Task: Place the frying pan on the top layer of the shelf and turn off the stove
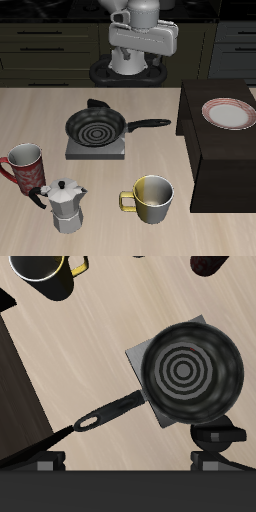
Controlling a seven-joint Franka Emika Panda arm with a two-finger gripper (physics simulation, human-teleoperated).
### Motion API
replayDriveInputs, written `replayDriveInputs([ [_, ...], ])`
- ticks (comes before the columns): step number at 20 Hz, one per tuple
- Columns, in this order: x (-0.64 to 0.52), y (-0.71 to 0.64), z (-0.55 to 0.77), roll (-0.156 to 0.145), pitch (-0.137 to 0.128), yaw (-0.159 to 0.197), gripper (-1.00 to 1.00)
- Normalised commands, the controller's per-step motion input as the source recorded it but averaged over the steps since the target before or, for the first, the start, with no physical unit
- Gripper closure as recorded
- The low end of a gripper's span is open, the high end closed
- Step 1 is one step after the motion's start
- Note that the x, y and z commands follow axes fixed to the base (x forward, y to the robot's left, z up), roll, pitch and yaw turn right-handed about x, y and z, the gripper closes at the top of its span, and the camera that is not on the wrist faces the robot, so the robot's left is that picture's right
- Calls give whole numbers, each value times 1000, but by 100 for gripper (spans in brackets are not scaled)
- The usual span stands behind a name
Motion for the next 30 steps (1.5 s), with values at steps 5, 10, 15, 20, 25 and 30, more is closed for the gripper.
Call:
replayDriveInputs([
  [5, -56, -60, 3, -6, -36, -175, -100],
  [10, -62, 16, -37, 31, -24, -145, -100],
  [15, -17, 8, -42, -1, -12, -134, -100],
  [20, 42, 41, -87, -8, -11, -98, -100],
  [25, 29, 101, -72, 32, -10, -103, -100],
  [30, -65, 57, -88, 18, -23, -101, -100],
])
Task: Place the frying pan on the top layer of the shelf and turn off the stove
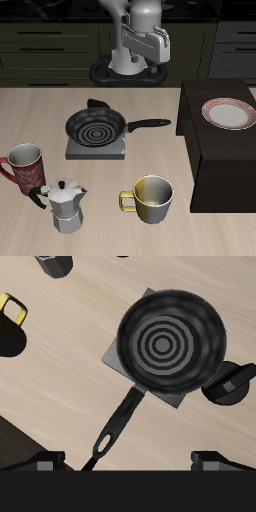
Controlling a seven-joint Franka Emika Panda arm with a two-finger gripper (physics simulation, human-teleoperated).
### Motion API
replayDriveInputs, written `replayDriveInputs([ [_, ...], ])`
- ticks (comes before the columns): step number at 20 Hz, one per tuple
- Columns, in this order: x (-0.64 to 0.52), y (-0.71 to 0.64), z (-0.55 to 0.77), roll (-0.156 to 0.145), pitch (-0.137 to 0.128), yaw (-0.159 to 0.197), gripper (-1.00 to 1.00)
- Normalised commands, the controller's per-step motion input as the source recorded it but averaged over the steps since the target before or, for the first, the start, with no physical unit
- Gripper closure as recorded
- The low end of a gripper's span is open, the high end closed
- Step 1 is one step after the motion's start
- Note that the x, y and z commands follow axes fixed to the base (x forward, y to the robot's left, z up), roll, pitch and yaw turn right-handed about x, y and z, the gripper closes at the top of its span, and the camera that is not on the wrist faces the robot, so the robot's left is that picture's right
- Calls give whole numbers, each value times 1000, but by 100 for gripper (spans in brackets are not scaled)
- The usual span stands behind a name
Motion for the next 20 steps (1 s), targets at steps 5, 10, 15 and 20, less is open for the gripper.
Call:
replayDriveInputs([
  [5, -13, 54, -54, 23, -68, -16, -100],
  [10, 62, 10, -141, -17, -28, -54, -100],
  [15, 93, 58, -236, -9, 25, -50, -100],
  [20, 42, 101, -284, -30, 44, -24, -100],
])
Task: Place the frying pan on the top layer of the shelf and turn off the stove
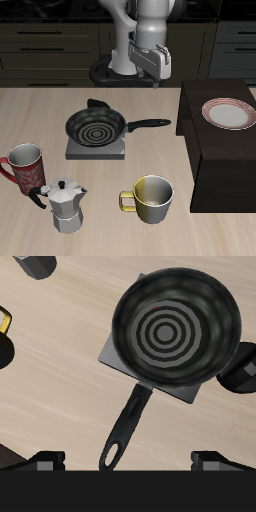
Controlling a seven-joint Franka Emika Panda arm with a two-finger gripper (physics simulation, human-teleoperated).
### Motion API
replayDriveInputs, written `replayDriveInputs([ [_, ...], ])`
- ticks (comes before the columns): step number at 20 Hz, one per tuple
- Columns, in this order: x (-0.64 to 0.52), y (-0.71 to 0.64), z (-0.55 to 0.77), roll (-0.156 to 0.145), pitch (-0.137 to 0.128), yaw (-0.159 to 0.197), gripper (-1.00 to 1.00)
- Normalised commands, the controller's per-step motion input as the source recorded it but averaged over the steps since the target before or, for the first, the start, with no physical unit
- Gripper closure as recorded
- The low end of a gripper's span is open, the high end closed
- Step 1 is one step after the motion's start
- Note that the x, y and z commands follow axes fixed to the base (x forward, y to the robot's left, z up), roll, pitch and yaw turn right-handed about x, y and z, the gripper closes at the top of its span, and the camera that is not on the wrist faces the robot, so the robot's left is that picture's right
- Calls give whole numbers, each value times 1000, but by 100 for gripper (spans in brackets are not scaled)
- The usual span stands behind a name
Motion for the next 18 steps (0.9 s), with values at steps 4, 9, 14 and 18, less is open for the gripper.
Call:
replayDriveInputs([
  [4, 73, 95, -252, -11, 55, -26, -100],
  [9, 106, -6, -177, -22, 23, -42, -100],
  [14, 73, 56, -201, -1, 35, -43, -100],
  [18, -10, 117, -160, 4, 33, -30, -100],
])
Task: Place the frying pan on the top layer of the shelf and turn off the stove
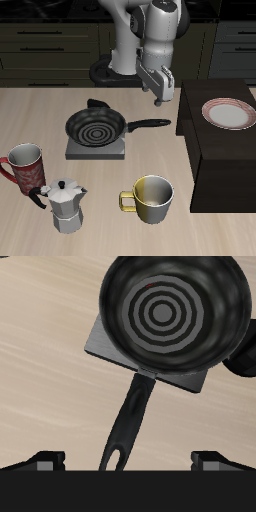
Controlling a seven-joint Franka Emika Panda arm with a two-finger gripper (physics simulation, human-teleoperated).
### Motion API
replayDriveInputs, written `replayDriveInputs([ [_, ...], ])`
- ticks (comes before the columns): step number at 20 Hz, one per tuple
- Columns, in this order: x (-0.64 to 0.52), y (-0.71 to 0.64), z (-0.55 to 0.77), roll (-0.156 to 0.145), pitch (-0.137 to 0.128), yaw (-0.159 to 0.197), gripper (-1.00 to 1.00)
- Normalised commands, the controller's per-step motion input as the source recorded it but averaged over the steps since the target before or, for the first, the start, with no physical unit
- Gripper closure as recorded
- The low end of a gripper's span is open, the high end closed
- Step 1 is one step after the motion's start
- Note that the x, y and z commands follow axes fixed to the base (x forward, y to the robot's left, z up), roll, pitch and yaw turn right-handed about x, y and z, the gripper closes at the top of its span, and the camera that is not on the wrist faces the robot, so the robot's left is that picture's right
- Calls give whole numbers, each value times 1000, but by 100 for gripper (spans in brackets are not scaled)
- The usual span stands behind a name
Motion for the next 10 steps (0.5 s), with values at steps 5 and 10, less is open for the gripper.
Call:
replayDriveInputs([
  [5, -21, 109, -186, 4, 26, -13, -100],
  [10, 121, -67, -190, -36, 43, -14, -100],
])
